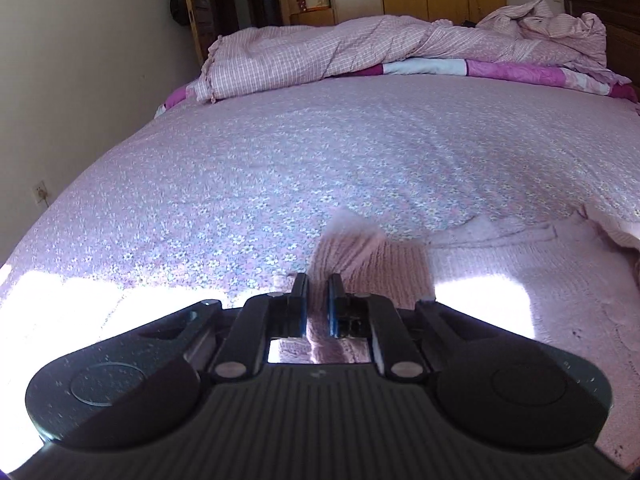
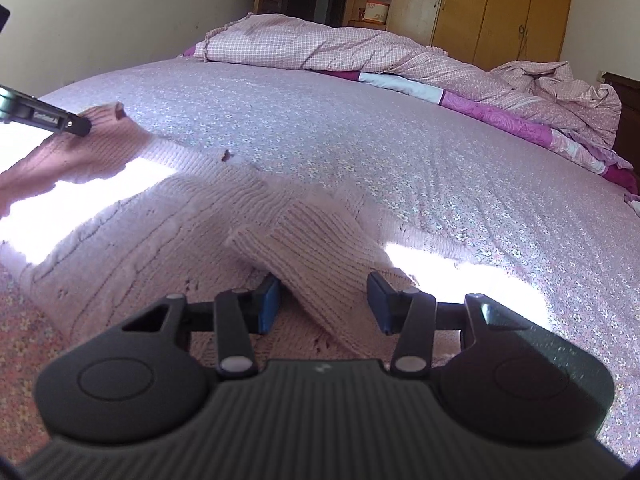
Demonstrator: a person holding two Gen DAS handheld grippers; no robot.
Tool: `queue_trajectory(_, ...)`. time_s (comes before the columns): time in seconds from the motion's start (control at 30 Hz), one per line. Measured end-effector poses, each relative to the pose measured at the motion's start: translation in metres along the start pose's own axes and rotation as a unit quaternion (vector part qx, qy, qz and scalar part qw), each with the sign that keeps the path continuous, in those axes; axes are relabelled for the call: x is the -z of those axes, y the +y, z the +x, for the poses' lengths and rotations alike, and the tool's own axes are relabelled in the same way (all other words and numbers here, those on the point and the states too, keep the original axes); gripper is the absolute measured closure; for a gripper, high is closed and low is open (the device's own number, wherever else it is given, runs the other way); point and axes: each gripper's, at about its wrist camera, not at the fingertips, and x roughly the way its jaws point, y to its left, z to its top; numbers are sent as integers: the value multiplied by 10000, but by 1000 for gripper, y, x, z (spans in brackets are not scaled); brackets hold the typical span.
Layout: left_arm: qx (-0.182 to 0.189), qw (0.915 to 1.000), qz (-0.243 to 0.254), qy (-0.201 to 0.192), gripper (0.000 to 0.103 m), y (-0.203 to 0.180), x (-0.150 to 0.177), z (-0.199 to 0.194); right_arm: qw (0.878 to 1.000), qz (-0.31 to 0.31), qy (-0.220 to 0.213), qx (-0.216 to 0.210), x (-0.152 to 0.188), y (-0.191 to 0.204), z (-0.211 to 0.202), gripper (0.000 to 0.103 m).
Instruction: Fold small clothes
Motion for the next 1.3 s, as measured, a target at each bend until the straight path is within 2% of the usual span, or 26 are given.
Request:
queue_trajectory(0.17,92,9984,-430,341,91,16,8,21,10000,-64,-30,2,-2,1,2,54)
queue_trajectory(0.4,-42,9975,-556,430,62,20,10,9,9989,-453,-155,-11,-4,9,0,55)
queue_trajectory(0.47,-27,9973,-607,421,57,20,12,-2,9983,-531,-258,-7,-5,12,-1,56)
queue_trajectory(0.5,0,9971,-635,411,55,21,11,-7,9980,-557,-305,-30,-5,13,-2,59)
queue_trajectory(0.57,33,9970,-670,398,52,22,12,-18,9975,-619,-334,-80,-7,14,-4,91)
queue_trajectory(0.7,81,9973,-667,305,49,22,15,-41,9958,-648,-640,15,-18,7,-14,92)
queue_trajectory(0.8,135,9971,-687,293,47,22,18,-54,9962,-465,-705,229,-30,-11,-15,92)
queue_trajectory(0.97,267,9967,-716,289,46,16,23,-66,9954,100,-498,817,-38,-54,-1,92)
queue_trajectory(1.17,322,9964,-619,475,46,6,31,-58,9923,933,32,814,-23,-98,36,92)
queue_trajectory(1.3,299,9963,-573,569,45,1,35,-53,9831,1505,444,939,-5,-119,63,88)
